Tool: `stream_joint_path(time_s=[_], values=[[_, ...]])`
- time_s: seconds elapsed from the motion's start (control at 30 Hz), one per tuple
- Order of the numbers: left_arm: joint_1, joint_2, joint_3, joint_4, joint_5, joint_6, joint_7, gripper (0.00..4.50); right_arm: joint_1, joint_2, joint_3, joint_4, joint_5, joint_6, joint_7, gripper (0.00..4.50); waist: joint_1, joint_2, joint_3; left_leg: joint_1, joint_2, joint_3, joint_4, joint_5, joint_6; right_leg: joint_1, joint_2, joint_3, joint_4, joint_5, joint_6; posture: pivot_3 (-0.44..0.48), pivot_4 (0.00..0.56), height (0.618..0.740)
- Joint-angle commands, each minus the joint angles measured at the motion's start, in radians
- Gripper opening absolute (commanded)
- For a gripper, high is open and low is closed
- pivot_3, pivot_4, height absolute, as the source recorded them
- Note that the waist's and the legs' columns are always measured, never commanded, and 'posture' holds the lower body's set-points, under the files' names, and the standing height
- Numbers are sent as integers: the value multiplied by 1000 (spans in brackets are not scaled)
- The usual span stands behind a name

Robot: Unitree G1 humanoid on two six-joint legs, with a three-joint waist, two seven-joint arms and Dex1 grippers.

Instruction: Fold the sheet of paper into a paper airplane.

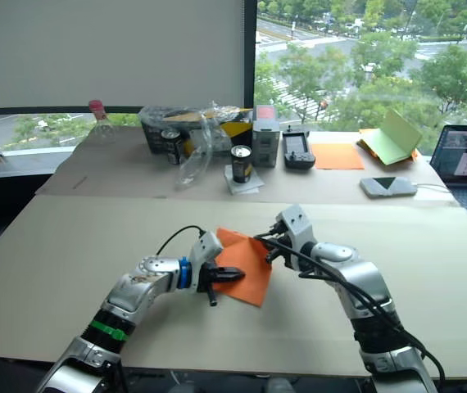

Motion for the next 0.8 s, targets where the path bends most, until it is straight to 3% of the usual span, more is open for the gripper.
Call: stream_joint_path(time_s=[0.03, 0.2, 0.37, 0.63, 0.8], values=[[4, 61, 17, -31, -54, -13, -114, 0, -48, -34, 43, 21, -43, -129, 90, 47, -3, 0, 1, -2, 0, 0, 0, 0, 0, -2, 0, 0, 1, 1, -1, 0, 150, 732], [-42, 106, 58, -41, -89, -29, -155, 0, -100, -67, 113, 90, -85, -255, 236, 47, 2, 0, 3, -12, 0, 0, 1, 1, 0, -15, 0, 0, 4, 5, -9, 0, 150, 732], [-71, 130, 80, -45, -91, -47, -159, 0, -159, -64, 151, 175, -115, -355, 342, 47, 4, 0, 5, -15, -1, 0, 2, 1, -1, -16, -1, 0, 3, 6, -9, 0, 150, 732], [-10, 159, 28, -36, -5, -136, -131, 0, -173, -32, 162, 220, -166, -357, 332, 47, 0, 0, 5, -14, 0, 0, 1, 1, -1, -16, 0, 0, 4, 7, -11, 0, 150, 732], [57, 152, -12, 49, 118, -311, -39, 0, -102, -25, 154, 153, -168, -343, 307, 47, 6, 0, 5, -14, 0, -1, 2, 1, -1, -16, 0, 0, 5, 7, -11, 0, 150, 732]])
